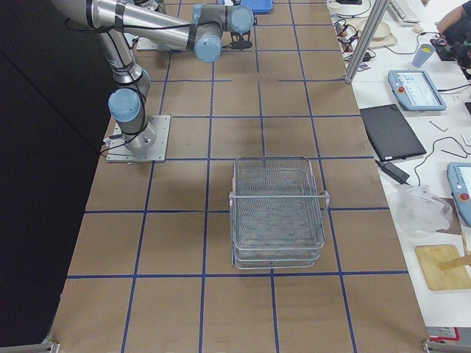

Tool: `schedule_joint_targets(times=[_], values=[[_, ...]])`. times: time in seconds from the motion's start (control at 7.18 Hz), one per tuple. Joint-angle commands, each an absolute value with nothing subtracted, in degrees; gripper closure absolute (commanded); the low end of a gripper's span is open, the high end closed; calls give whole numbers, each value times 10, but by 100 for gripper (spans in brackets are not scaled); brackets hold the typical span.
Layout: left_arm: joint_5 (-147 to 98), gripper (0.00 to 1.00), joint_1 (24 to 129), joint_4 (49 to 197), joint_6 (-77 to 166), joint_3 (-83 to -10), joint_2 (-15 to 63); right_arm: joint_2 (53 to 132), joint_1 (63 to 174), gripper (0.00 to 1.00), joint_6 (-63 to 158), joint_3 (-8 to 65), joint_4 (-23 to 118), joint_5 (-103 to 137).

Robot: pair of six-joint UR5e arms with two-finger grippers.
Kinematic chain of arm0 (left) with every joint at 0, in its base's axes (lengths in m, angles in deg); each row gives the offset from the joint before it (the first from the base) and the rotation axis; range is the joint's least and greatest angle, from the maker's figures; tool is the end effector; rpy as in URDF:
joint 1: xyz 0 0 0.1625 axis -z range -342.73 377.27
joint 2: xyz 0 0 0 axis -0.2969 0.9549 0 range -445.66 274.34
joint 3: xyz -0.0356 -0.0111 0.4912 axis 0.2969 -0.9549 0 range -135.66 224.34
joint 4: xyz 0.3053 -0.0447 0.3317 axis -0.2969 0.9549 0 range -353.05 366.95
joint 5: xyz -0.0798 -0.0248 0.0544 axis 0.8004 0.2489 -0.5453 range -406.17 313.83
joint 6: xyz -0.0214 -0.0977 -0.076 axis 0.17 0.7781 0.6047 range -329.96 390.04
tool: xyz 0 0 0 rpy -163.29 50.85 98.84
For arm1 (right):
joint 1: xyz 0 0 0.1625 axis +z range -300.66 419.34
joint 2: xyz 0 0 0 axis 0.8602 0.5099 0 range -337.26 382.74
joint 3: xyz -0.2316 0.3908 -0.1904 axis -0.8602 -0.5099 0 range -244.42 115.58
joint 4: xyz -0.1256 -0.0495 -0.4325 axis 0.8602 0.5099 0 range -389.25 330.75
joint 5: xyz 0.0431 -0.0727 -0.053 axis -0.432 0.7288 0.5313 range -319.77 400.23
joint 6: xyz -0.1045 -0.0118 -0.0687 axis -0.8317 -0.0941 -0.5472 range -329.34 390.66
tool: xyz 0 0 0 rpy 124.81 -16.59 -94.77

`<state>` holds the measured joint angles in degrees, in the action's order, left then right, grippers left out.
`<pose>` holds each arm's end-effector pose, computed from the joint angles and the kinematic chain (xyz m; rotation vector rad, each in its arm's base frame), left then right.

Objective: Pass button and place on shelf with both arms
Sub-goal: 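Close the right gripper on the button's blue base beside the left gripper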

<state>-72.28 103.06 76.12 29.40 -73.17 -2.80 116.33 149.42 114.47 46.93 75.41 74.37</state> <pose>-0.2128 -0.4617 0.4462 0.0581 -2.0262 0.0616 0.2378 -0.4770 0.4462 1.5645 1.6962 0.8642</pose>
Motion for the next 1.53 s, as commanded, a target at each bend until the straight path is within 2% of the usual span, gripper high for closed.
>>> schedule_joint_targets(times=[0.0,0.42,0.7,0.84,0.98,1.11,1.39], values=[[-723,92,1031,761,293,-732,-29,1163,1507,1,1156,470,756,743],[-723,92,1031,761,293,-732,-30,1163,1514,6,1156,471,755,745],[-723,92,1031,761,293,-732,-30,1163,1514,30,1155,471,755,745],[-723,92,1031,761,293,-732,-30,1163,1514,57,1155,470,755,745],[-723,92,1031,761,293,-732,-30,1163,1514,73,1156,470,755,744],[-723,92,1031,761,293,-733,-30,1163,1514,82,1155,469,755,744],[-723,92,1031,754,293,-741,-30,1163,1514,89,1152,468,755,744]])
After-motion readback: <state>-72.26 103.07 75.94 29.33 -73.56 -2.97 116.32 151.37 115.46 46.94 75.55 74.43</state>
